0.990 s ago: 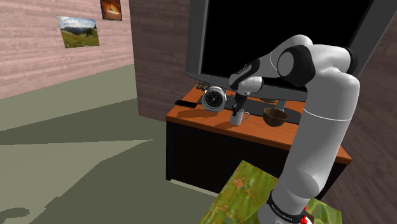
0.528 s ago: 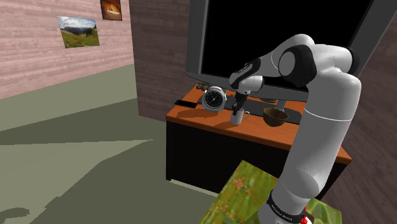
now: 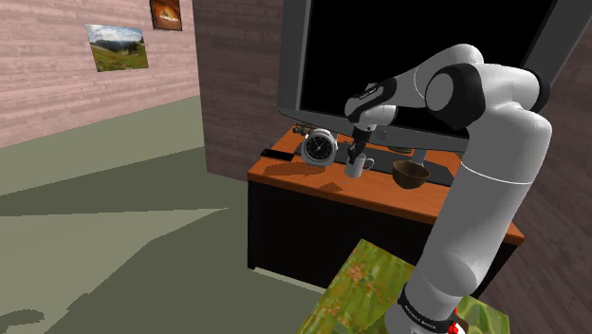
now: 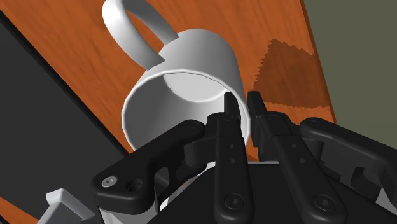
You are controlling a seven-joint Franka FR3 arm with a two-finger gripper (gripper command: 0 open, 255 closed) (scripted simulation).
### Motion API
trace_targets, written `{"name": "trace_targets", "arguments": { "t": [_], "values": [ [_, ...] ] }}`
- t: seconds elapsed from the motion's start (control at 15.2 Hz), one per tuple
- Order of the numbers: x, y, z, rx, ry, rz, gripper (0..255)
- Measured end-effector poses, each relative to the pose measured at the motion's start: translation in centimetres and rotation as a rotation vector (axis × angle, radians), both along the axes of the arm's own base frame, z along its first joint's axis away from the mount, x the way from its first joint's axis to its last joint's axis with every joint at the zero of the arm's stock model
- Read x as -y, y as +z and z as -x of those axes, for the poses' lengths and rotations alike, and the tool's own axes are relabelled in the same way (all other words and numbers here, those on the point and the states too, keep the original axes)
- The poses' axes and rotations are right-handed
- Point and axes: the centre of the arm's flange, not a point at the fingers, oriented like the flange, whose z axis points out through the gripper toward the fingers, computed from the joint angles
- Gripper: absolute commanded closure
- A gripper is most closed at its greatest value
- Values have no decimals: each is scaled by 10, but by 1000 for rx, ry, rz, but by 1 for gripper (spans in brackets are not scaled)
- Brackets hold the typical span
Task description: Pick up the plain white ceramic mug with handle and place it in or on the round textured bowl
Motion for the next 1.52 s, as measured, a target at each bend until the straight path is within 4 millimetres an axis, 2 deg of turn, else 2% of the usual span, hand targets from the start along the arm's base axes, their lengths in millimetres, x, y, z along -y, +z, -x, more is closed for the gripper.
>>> {"name": "trace_targets", "arguments": {
  "t": [1.52],
  "values": [
    [0,120,1,0,0,0,255]
  ]
}}
